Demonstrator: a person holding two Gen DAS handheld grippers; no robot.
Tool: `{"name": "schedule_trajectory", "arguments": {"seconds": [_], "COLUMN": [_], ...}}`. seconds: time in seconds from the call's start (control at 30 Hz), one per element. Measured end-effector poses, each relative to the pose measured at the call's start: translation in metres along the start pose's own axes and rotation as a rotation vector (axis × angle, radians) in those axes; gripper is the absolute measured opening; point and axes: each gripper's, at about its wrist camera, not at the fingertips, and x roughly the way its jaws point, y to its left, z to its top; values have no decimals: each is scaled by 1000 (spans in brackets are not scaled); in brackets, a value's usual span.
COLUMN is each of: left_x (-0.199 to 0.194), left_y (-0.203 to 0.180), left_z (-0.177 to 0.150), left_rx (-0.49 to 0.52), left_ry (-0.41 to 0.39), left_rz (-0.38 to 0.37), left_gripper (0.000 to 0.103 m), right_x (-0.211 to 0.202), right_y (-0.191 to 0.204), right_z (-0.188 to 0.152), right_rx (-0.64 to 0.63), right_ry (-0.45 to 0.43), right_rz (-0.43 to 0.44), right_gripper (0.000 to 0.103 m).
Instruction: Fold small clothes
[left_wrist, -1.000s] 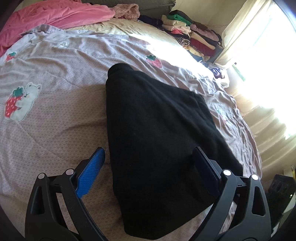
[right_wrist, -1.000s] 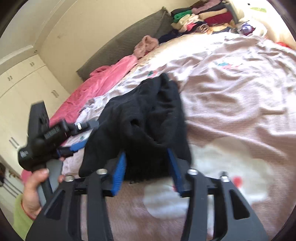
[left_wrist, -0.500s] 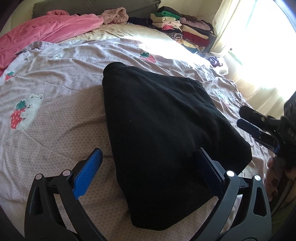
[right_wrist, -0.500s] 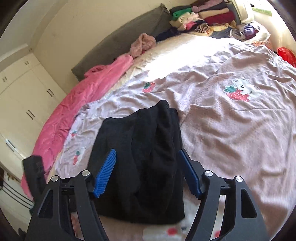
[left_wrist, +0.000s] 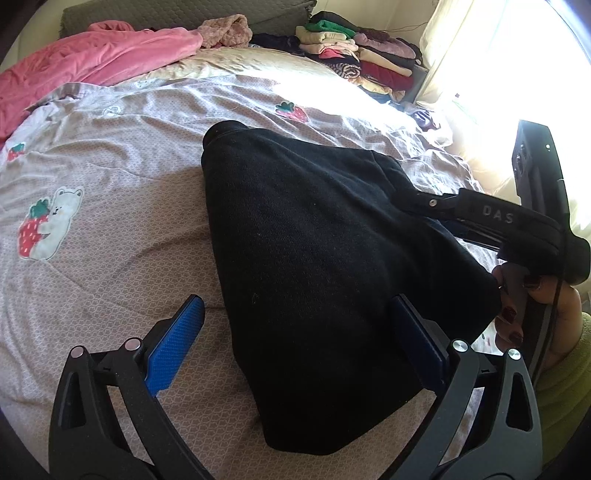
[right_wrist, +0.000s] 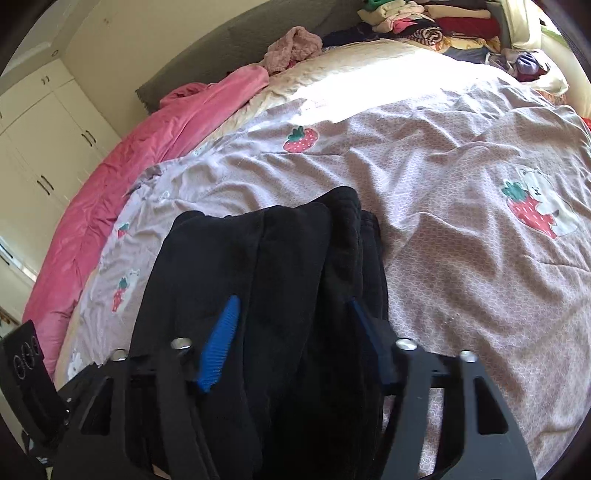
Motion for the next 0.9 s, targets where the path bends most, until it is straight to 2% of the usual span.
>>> {"name": "schedule_trajectory", "arguments": {"seconds": [0.07, 0.17, 0.37, 0.53, 0.63, 0.67, 0.7, 0.83, 0.9], "left_x": [0, 0, -4, 3, 6, 7, 7, 8, 8], "left_y": [-1, -3, -11, -16, -14, -14, -13, -11, -12], "left_z": [0, -1, -5, -8, -9, -8, -8, -8, -9], "left_rx": [3, 5, 25, 38, 29, 30, 31, 25, 26], "left_ry": [-3, -6, -9, 19, 31, 34, 35, 39, 38], "left_rz": [-1, -6, -36, -40, -42, -38, -37, -37, -35], "left_gripper": [93, 93, 93, 93, 93, 93, 93, 93, 93], "right_x": [1, -1, -30, -15, 2, 4, 4, -7, -21], "right_y": [5, 14, 25, 6, 1, 1, 2, 7, 8], "right_z": [0, -1, 3, -2, -9, -11, -13, -17, -20], "right_rx": [-28, -87, -207, -210, -204, -209, -212, -214, -197], "right_ry": [-4, -29, -143, -105, -66, -70, -76, -98, -122], "right_rz": [4, -12, -76, -147, -169, -183, -194, -220, -212], "right_gripper": [34, 18, 15, 15, 25, 32, 34, 46, 47]}}
